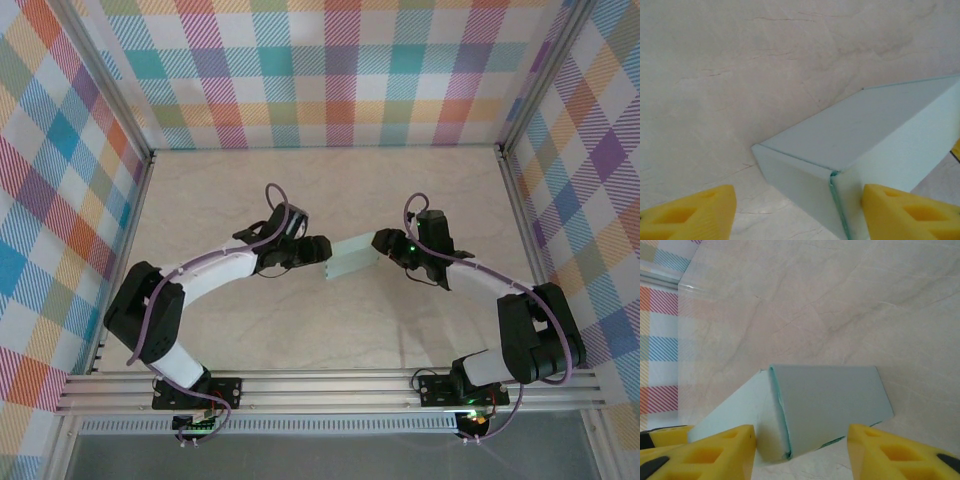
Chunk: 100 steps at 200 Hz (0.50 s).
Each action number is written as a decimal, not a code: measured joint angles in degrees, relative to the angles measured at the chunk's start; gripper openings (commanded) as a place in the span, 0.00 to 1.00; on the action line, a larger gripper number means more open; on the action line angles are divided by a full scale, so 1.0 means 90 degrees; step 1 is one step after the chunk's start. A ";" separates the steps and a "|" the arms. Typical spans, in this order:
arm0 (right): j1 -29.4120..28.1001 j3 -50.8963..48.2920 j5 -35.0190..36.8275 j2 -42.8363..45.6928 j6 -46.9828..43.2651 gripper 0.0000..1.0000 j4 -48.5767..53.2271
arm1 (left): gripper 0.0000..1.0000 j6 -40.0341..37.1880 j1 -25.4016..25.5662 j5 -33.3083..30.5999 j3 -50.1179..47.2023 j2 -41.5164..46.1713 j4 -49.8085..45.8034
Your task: Fold the paper box
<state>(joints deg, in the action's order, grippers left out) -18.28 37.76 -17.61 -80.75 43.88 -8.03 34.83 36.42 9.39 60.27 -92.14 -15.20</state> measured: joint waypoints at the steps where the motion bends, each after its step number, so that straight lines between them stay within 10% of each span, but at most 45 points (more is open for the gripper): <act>1: 0.0000 0.0000 0.0002 0.0000 0.0015 0.64 0.0005 | 0.78 -0.0027 0.0000 -0.0002 0.0029 -0.0012 -0.0036; 32: -0.0019 0.0012 0.0044 0.0087 -0.0121 0.79 0.0238 | 1.00 -0.0379 0.0000 0.0000 0.0440 -0.0129 -0.0452; 100: 0.0090 0.0019 0.0316 0.0503 -0.0311 0.81 0.0527 | 1.00 -0.3776 0.0015 0.0478 0.1387 -0.0432 -0.0641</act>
<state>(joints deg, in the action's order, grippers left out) -17.47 37.93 -14.76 -76.23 41.08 -3.29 0.84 36.56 13.69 72.75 -96.03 -20.97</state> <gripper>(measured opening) 0.813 0.999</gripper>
